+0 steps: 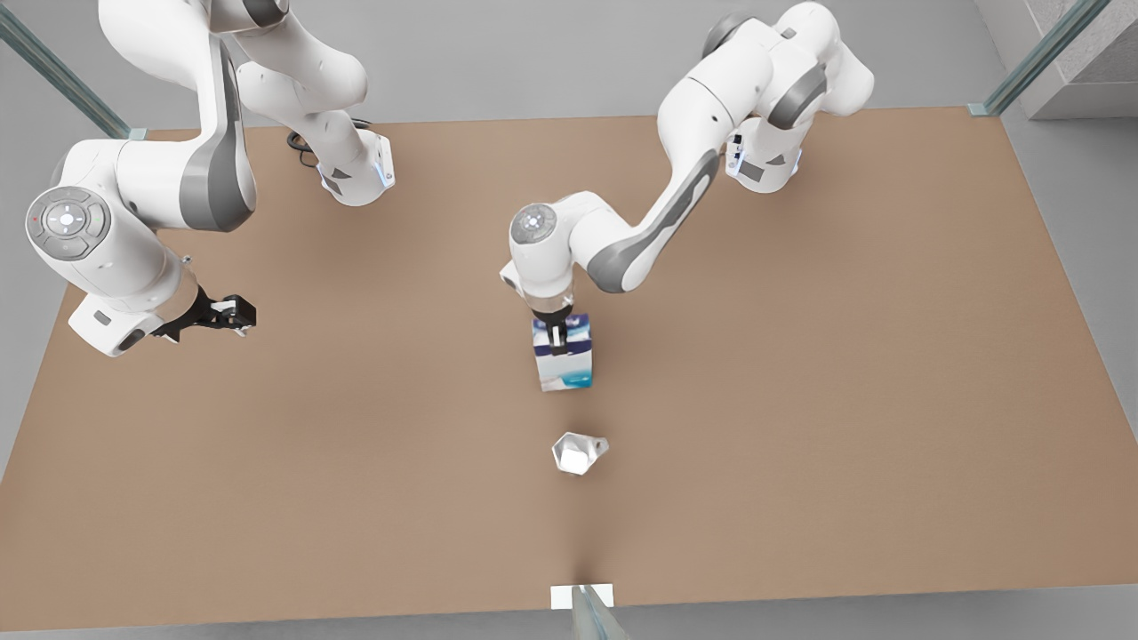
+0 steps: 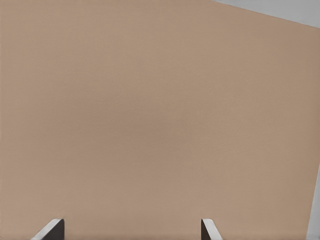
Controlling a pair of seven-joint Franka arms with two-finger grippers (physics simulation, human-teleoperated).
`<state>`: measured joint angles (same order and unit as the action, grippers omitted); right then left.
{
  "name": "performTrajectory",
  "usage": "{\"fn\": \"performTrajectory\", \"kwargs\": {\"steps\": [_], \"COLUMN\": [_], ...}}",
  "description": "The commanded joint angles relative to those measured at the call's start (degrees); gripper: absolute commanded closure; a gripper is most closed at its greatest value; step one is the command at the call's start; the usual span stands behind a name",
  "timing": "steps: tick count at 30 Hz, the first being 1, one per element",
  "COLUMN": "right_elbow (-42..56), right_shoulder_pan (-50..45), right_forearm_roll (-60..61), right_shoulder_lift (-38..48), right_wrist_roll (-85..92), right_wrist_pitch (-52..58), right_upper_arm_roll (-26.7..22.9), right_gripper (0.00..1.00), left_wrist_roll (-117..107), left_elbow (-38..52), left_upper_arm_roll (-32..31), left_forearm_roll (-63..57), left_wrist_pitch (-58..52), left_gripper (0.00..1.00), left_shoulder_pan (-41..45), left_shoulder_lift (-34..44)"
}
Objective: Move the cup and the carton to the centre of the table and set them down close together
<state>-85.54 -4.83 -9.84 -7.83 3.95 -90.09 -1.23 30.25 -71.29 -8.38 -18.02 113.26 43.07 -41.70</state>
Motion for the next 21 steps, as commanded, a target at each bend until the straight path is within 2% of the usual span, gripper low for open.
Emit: {"fn": "performTrajectory", "kwargs": {"steps": [1, 4, 6, 8, 9, 21], "right_elbow": [0.02, 0.02, 0.02, 0.02, 0.02, 0.02], "right_shoulder_pan": [0.0, 0.0, 0.0, 0.0, 0.0, 0.0], "right_forearm_roll": [0.0, 0.0, 0.0, 0.0, 0.0, 0.0], "right_shoulder_lift": [0.0, 0.0, 0.0, 0.0, -0.08, -0.17], "right_wrist_roll": [0.0, -0.09, 0.0, 0.0, 0.0, 0.0], "right_wrist_pitch": [0.0, 0.09, 0.09, 0.09, 0.09, -0.09], "right_upper_arm_roll": [0.0, 0.0, 0.0, -0.09, 0.0, 0.0], "right_gripper": [0.0, 0.0, 0.0, 0.0, 0.0, 0.0], "left_wrist_roll": [0.25, 1.21, 1.04, 1.04, 1.04, 0.25], "left_elbow": [0.01, -0.43, 0.01, 0.36, 0.36, 0.18], "left_upper_arm_roll": [0.03, 0.29, 0.38, 0.38, 0.38, 0.38], "left_forearm_roll": [8.26, 9.59, 10.03, 10.2, 10.2, 10.11], "left_wrist_pitch": [-0.24, -0.68, -2.17, -4.28, -4.28, -3.49], "left_gripper": [0.55, 0.55, 0.51, 0.14, 0.01, 0.01], "left_shoulder_pan": [-0.18, -0.88, -0.8, -0.8, -0.8, -0.8], "left_shoulder_lift": [-0.23, -0.67, -0.67, -0.32, -0.31, -0.4]}}
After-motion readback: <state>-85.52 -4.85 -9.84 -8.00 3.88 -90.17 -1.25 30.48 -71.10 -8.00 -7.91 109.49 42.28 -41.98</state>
